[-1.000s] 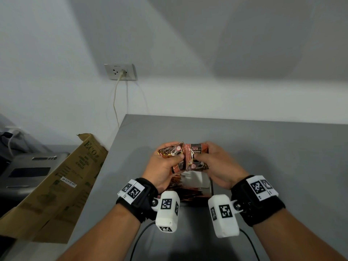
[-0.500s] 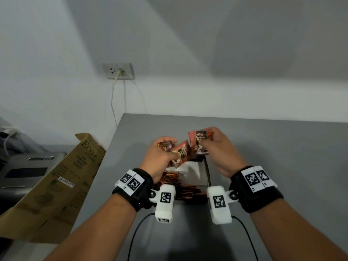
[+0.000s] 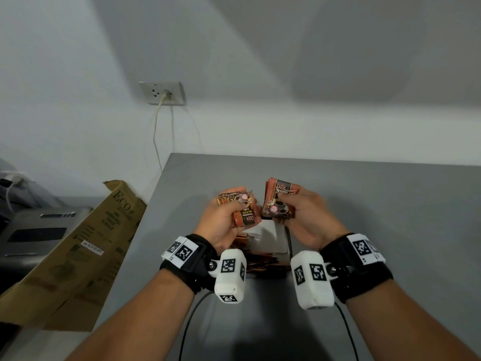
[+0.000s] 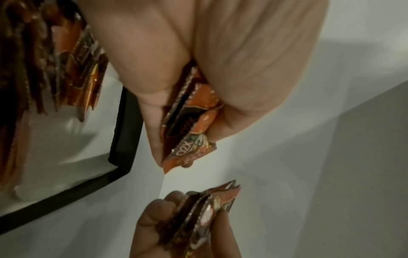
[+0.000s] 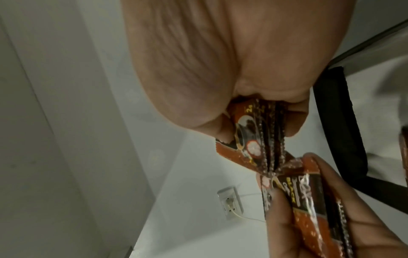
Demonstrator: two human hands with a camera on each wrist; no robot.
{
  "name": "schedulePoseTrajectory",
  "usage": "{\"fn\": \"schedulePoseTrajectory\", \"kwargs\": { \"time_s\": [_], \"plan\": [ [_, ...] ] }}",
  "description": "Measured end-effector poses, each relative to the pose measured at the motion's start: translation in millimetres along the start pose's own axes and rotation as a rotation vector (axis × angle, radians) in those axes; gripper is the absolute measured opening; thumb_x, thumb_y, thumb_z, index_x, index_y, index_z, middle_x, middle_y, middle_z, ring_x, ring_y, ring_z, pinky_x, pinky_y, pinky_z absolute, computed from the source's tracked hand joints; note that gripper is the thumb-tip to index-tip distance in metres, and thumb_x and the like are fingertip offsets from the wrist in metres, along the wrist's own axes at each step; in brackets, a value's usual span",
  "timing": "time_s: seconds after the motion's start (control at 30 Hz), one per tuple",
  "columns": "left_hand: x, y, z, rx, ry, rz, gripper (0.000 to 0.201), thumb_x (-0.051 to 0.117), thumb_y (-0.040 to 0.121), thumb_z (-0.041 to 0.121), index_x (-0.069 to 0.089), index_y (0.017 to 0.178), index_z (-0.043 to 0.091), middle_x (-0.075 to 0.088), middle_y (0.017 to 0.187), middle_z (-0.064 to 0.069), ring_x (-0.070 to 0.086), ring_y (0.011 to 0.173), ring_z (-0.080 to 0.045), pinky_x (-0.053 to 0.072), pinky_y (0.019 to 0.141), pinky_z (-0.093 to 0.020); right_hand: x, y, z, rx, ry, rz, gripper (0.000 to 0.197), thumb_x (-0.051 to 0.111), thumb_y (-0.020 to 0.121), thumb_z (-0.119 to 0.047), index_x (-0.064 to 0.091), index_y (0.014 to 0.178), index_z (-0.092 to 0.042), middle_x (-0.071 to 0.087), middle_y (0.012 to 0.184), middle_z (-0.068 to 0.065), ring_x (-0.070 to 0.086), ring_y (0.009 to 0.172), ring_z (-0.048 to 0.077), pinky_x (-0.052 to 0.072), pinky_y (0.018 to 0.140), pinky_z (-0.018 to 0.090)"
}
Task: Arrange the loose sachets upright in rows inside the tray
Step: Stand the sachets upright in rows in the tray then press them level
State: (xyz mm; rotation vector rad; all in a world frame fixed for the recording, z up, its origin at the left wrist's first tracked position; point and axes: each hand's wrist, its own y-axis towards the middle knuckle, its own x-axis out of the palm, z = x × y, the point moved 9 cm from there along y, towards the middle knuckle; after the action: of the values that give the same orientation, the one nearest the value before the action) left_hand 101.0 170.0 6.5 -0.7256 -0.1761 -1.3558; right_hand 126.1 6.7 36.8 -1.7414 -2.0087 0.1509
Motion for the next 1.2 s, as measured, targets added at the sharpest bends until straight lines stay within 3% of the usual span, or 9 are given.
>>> {"fn": "schedulePoseTrajectory", "kwargs": {
  "time_s": [0.1,0.23,0.3,0.5,0.63,0.77,0.9,1.07,1.2],
  "plan": [
    [0,0,1,0.052,0.036,0.015,0.039,0.058,0.088,-0.012,0.061,0.122,0.009,0.071,0.102,-0.018,0.07,0.088,-0.034,0.06,0.069,-0.044,8,-4,11,0.035,-0.058,-0.068,0.024,0.052,0.098,0.001,0.063,0.118,-0.002,0.072,0.105,0.021,0.068,0.086,0.029,0.052,0.07,0.036],
    [1,-1,1,0.105,0.026,0.026,0.045,0.059,0.084,-0.019,0.06,0.122,0.006,0.071,0.096,-0.018,0.071,0.08,-0.028,0.059,0.061,-0.036,14,0,27,0.034,-0.213,-0.074,0.028,0.056,0.097,-0.003,0.057,0.125,-0.003,0.07,0.117,0.02,0.066,0.111,0.037,0.053,0.098,0.049],
    [2,-2,1,0.115,0.019,0.025,0.048,0.058,0.083,-0.021,0.058,0.122,0.005,0.07,0.095,-0.019,0.071,0.078,-0.028,0.059,0.059,-0.036,14,0,29,0.029,-0.246,-0.078,0.027,0.058,0.096,-0.003,0.057,0.123,-0.004,0.069,0.118,0.019,0.065,0.114,0.036,0.05,0.103,0.052],
    [2,-6,7,0.063,0.148,-0.011,0.028,0.059,0.087,-0.007,0.063,0.11,0.008,0.069,0.091,-0.016,0.07,0.07,-0.028,0.056,0.054,-0.038,15,-8,7,-0.014,-0.447,-0.143,0.019,0.059,0.095,-0.005,0.056,0.113,-0.012,0.068,0.109,0.012,0.066,0.096,0.024,0.053,0.089,0.04],
    [10,-9,11,0.088,0.42,-0.115,0.028,0.07,0.076,-0.005,0.069,0.099,0.011,0.069,0.101,-0.029,0.068,0.082,-0.037,0.059,0.075,-0.048,24,-11,-21,-0.158,-0.725,-0.168,0.013,0.057,0.096,-0.012,0.055,0.106,-0.018,0.066,0.103,0.006,0.063,0.095,0.021,0.051,0.084,0.037],
    [-1,-5,16,0.118,0.351,-0.007,0.04,0.066,0.076,-0.017,0.064,0.106,0.01,0.069,0.102,-0.022,0.07,0.079,-0.031,0.056,0.063,-0.036,7,-7,-30,-0.212,-0.319,0.017,0.015,0.054,0.096,-0.003,0.057,0.108,-0.013,0.069,0.103,0.007,0.069,0.087,0.016,0.055,0.071,0.03],
    [-6,-5,12,0.14,0.165,0.064,0.048,0.065,0.078,-0.02,0.055,0.114,0.01,0.072,0.096,-0.015,0.072,0.082,-0.03,0.057,0.066,-0.037,1,-4,0,-0.039,0.106,0.031,0.019,0.051,0.096,0.003,0.058,0.112,-0.006,0.074,0.091,0.012,0.07,0.074,0.019,0.054,0.065,0.031],
    [12,-8,-3,0.093,0.095,0.007,0.038,0.06,0.08,-0.013,0.061,0.114,0.005,0.069,0.098,-0.021,0.068,0.081,-0.032,0.057,0.065,-0.039,17,-3,8,-0.053,0.04,0.014,0.02,0.053,0.098,0.0,0.053,0.117,-0.007,0.071,0.113,0.018,0.069,0.099,0.027,0.055,0.086,0.04],
    [3,-6,-6,-0.007,-0.031,0.014,0.033,0.039,0.092,-0.001,0.062,0.114,0.008,0.071,0.097,-0.018,0.069,0.088,-0.032,0.055,0.08,-0.048,1,-1,3,-0.045,0.078,0.062,0.024,0.053,0.099,-0.002,0.054,0.122,-0.005,0.071,0.111,0.017,0.069,0.091,0.028,0.054,0.079,0.04]
  ]
}}
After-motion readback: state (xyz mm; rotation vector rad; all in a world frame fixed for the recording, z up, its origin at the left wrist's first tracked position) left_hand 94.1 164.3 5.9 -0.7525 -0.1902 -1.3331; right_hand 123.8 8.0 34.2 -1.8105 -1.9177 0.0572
